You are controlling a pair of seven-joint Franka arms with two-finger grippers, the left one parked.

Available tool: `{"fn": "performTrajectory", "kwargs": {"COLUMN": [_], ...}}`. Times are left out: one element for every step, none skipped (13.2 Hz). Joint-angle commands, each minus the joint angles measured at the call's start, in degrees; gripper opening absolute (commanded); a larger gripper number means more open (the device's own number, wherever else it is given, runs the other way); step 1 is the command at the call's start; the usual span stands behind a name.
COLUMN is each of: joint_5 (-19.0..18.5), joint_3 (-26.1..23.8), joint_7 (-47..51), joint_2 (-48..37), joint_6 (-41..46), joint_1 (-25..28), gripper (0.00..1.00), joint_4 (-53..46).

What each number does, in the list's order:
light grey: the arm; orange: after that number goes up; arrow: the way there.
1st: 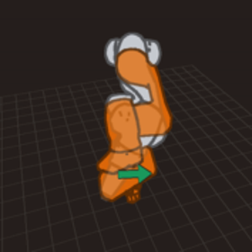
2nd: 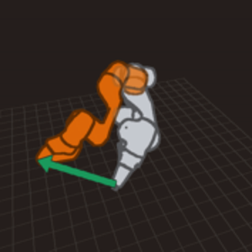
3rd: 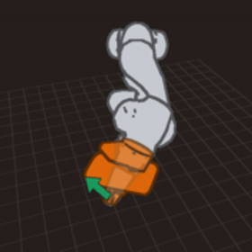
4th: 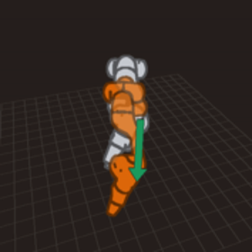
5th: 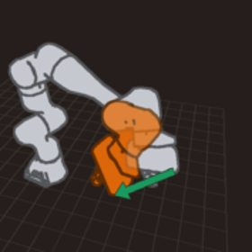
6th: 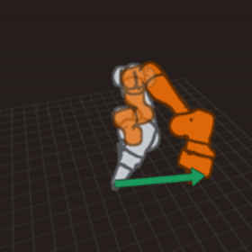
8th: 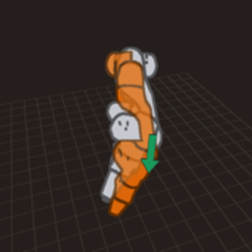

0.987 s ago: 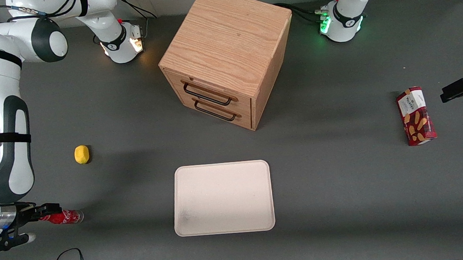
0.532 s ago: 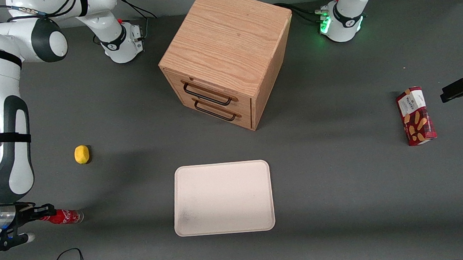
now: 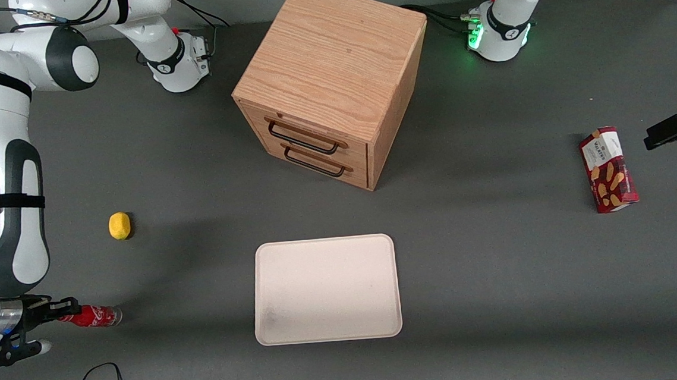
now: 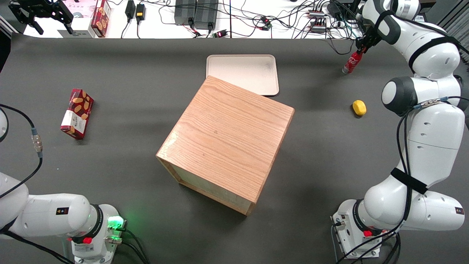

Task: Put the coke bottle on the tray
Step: 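Close the right gripper on the bottle's cap end and lift it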

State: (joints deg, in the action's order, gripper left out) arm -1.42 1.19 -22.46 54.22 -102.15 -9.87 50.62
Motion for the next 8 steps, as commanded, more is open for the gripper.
{"fn": "performTrajectory", "kwargs": {"joint_5": [-1.04, -1.04, -1.83, -3.31, -4.37, -4.56, -4.65, -4.56], "joint_3": [0.21, 0.30, 0.30, 0.21, 0.30, 0.21, 0.12, 0.12], "joint_7": [1.37, 1.45, 1.45, 1.45, 1.45, 1.54, 1.54, 1.54], "joint_2": [-1.56, -3.32, -5.68, -8.06, -10.17, -12.62, -15.52, -18.16], "joint_6": [4.93, 7.29, 10.01, 12.56, 15.11, 17.57, 19.43, 20.75], "joint_1": [0.82, 0.91, 0.91, 1.17, 1.60, 1.70, 1.70, 1.87], "gripper": [0.00, 0.00, 0.00, 0.00, 0.00, 0.00, 0.00, 0.00], "joint_4": [-1.58, -1.58, -1.58, -1.49, -1.49, -1.49, -1.23, -0.62]}}
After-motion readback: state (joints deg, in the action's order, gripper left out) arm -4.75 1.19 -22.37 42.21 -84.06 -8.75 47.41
